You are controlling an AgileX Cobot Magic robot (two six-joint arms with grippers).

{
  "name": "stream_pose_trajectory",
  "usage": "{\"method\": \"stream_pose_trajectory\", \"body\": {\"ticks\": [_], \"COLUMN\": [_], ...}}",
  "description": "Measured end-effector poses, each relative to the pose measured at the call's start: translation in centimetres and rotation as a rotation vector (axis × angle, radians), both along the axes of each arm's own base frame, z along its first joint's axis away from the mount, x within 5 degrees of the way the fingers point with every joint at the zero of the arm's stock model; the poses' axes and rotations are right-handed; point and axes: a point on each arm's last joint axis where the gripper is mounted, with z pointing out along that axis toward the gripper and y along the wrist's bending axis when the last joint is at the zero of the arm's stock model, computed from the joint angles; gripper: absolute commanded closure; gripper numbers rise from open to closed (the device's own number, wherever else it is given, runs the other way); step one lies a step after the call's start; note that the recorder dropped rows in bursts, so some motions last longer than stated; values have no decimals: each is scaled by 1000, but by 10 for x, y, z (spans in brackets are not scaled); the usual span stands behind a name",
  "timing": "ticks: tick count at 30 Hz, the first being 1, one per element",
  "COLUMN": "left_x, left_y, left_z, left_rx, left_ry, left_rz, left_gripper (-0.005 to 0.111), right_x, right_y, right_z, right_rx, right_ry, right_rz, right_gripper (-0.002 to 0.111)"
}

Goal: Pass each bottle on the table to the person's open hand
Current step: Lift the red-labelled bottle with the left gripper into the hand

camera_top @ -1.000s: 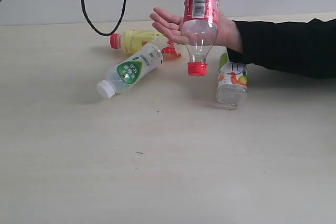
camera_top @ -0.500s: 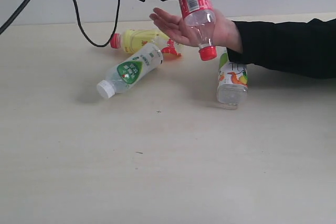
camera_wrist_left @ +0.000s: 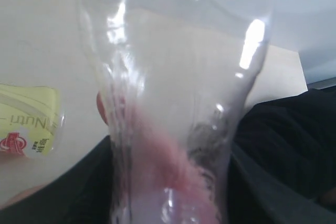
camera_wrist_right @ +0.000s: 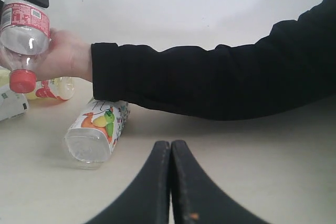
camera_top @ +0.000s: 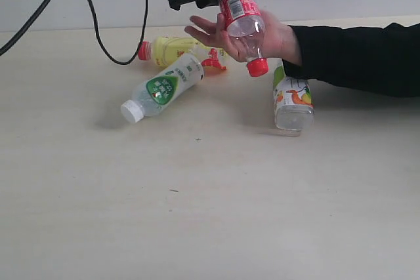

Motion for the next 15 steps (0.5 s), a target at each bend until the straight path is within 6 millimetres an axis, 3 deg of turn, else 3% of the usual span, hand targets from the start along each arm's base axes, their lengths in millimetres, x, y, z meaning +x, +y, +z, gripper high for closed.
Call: {"method": "stream_pose_trajectory", "body": {"ticks": [8, 11, 15], "left_x": [0, 0, -1], "left_y": [1, 1, 1], "left_z": [-1, -1, -2], "left_rx": [5, 7, 15], "left_ry": [8, 13, 26], "left_rz": [-2, -4, -10], "left_gripper": [76, 57, 14], "right_x": [0, 0, 0], "right_y": [0, 0, 0], "right_z": [0, 0, 0], "right_rx": [0, 0, 0], "right_ry": [0, 0, 0], "right_rz": [0, 0, 0], "right_gripper": [108, 108, 108]}}
